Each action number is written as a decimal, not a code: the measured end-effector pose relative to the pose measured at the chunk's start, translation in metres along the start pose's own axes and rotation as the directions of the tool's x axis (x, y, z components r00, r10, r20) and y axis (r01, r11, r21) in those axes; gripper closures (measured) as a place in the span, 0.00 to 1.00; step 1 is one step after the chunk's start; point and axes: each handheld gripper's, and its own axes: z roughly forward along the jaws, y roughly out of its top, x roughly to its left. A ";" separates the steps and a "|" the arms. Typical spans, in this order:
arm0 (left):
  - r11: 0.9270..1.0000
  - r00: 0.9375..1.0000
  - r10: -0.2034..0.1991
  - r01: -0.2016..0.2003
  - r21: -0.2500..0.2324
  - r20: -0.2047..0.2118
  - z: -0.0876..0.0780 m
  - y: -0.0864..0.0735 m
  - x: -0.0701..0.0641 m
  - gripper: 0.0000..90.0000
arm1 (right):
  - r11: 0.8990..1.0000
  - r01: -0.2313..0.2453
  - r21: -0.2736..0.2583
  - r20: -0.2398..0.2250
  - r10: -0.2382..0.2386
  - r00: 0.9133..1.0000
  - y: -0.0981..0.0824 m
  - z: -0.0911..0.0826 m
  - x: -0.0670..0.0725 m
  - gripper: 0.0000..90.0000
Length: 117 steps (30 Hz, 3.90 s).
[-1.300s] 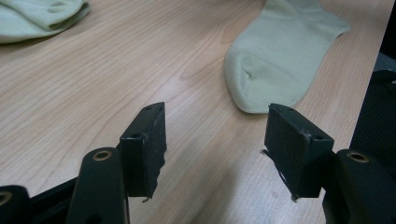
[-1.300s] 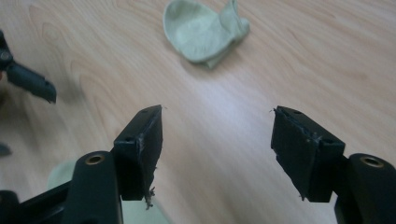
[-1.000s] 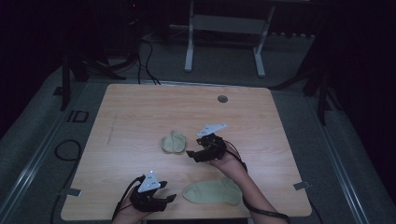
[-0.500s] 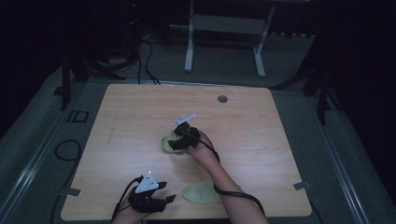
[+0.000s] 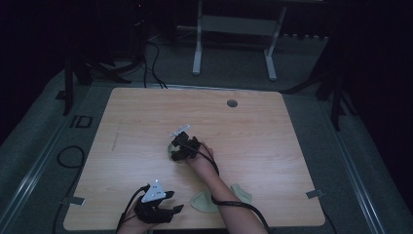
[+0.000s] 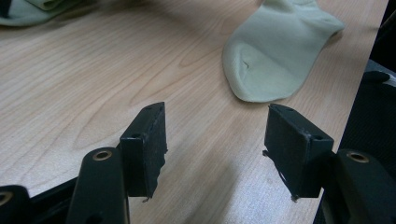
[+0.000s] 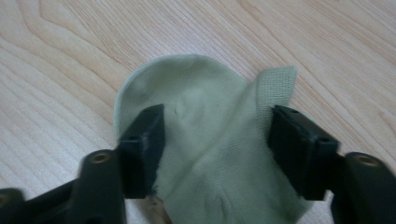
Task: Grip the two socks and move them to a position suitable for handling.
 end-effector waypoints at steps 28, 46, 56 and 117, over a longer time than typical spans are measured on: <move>1.000 1.000 -0.010 0.009 0.011 0.021 0.006 0.002 -0.001 0.43 | 0.998 0.001 -0.060 0.083 0.004 0.997 -0.021 -0.088 -0.035 0.92; 1.000 0.999 -0.014 0.013 0.010 0.045 0.009 0.006 -0.006 0.44 | 0.995 -0.052 -0.085 0.076 0.059 0.995 -0.086 -0.124 -0.040 0.92; 0.999 0.997 -0.040 0.039 0.015 0.066 0.015 0.008 -0.003 0.44 | 0.996 -0.090 -0.009 0.042 0.090 0.995 -0.113 -0.084 -0.035 0.86; 0.985 0.991 -0.086 0.100 0.140 -0.099 0.087 0.127 0.039 0.99 | 0.993 -0.087 -0.076 -0.057 0.083 0.995 -0.109 -0.132 -0.086 0.93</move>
